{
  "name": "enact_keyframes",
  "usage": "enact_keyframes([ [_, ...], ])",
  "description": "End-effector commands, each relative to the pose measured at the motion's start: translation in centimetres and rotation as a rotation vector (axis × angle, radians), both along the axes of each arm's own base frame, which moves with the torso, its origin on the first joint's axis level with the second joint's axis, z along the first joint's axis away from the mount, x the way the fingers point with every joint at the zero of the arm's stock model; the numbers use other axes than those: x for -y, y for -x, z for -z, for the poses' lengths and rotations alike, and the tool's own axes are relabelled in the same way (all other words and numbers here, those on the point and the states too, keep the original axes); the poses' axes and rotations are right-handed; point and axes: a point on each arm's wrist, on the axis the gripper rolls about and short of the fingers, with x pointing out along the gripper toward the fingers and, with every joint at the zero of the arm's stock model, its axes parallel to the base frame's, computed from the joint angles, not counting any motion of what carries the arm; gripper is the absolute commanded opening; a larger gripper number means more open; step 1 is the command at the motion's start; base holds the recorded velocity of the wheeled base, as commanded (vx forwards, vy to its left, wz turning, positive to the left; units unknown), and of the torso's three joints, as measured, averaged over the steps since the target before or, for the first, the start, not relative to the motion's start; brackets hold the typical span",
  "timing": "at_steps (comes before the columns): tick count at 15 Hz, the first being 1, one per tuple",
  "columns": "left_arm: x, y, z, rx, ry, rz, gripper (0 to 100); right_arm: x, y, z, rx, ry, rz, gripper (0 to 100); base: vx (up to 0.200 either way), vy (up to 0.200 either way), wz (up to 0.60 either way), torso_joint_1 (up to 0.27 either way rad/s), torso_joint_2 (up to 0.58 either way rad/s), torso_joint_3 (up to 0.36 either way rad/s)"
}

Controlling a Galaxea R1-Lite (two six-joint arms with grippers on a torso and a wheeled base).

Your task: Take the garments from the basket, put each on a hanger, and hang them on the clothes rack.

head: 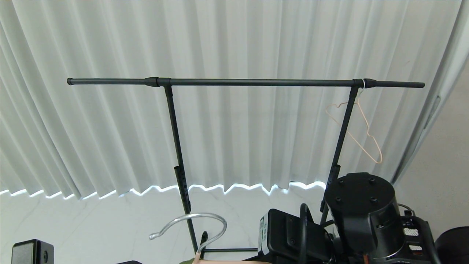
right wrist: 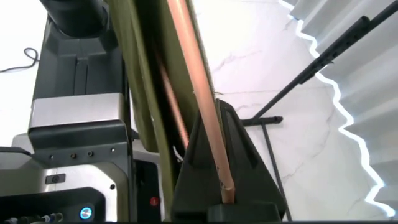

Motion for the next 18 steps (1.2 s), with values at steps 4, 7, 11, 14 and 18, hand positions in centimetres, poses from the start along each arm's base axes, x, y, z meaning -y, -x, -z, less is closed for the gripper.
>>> enact_keyframes([
  [4,0.0,-0.1,0.0,-0.002,-0.005,-0.007,100,0.4,0.2,-0.9,0.038,-0.025,-0.009,0,0.0,0.0,0.0,0.0,0.0,0.0],
  [7,-0.1,-0.2,0.4,-0.017,-0.011,-0.033,100,1.5,0.0,-1.9,0.112,-0.028,-0.014,0,0.0,0.0,0.0,0.0,0.0,0.0],
  [11,-0.2,-0.7,-0.1,-0.046,0.023,-0.09,100,5.5,-1.1,-4.0,0.186,0.064,0.13,0,0.0,0.0,0.0,0.0,0.0,0.0],
  [14,-0.3,-0.9,0.1,-0.089,0.037,-0.119,100,8.0,-2.3,-5.4,0.187,0.071,0.242,0,0.0,0.0,0.0,0.0,0.0,0.0],
  [18,-0.5,-3.5,1.2,-0.153,-0.04,-0.335,100,10.7,-1.7,-7.5,0.182,0.081,0.301,0,0.0,0.0,0.0,0.0,0.0,0.0],
])
